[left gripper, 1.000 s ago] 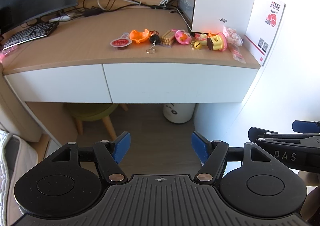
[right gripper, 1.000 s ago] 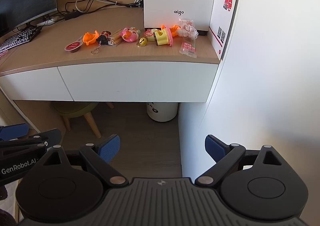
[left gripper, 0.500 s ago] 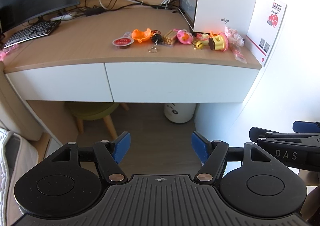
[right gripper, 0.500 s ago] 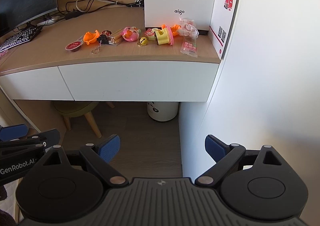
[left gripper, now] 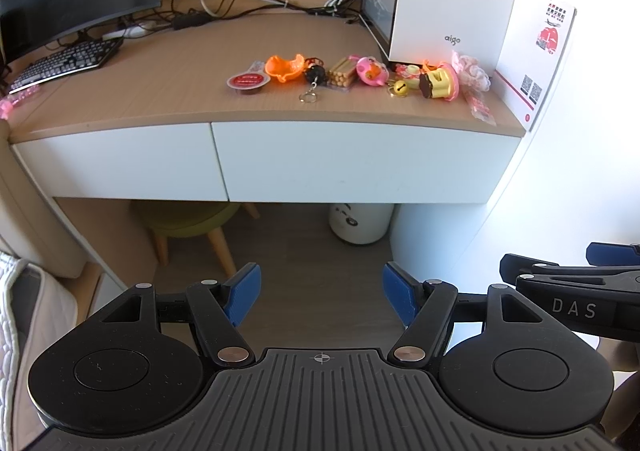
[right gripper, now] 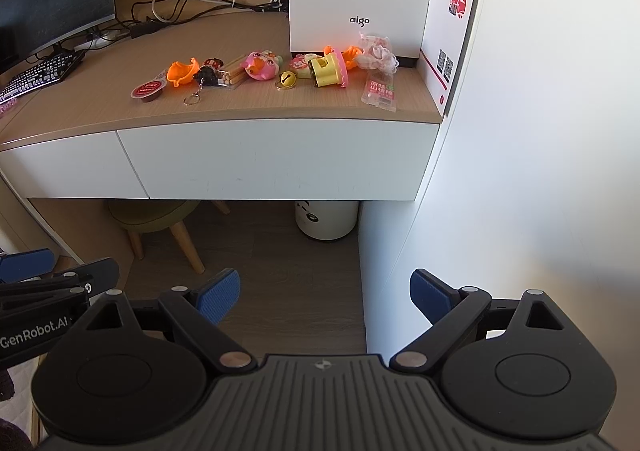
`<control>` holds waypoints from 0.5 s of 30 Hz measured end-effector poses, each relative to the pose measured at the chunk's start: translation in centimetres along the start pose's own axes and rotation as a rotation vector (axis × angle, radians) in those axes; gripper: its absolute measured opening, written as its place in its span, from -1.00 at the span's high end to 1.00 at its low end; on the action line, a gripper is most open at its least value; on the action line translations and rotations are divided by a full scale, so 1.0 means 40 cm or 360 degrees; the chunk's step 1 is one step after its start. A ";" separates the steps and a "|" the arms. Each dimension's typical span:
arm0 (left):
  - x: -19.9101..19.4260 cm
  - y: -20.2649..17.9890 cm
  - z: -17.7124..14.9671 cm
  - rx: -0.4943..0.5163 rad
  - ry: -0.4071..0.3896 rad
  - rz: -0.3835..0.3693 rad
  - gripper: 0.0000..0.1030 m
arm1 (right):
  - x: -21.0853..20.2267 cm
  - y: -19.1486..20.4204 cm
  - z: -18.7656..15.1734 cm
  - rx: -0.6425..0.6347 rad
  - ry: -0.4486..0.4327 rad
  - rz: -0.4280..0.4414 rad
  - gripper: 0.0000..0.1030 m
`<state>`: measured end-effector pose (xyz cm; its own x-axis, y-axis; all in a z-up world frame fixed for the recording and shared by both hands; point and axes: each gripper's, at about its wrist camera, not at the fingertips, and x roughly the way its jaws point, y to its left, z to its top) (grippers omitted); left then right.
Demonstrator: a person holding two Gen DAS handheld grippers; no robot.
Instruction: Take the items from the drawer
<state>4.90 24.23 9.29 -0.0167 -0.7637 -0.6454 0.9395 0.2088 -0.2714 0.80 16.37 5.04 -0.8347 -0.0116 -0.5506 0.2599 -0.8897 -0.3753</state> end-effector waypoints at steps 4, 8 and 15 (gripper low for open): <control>-0.002 0.005 -0.006 0.0005 0.0006 -0.0015 -0.41 | 0.000 -0.001 -0.002 0.0001 -0.0003 0.0002 -0.80; -0.003 0.006 -0.009 0.0010 0.0004 -0.0025 -0.41 | -0.001 -0.003 -0.004 0.0005 -0.0005 0.0003 -0.80; 0.005 0.002 -0.006 0.0030 0.0033 -0.0069 -0.41 | 0.007 -0.007 0.000 0.0005 0.0011 0.0009 -0.80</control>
<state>4.86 24.26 8.97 -0.0644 -0.7589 -0.6480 0.9440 0.1642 -0.2862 0.50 16.63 4.98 -0.8300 -0.0133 -0.5576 0.2629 -0.8910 -0.3701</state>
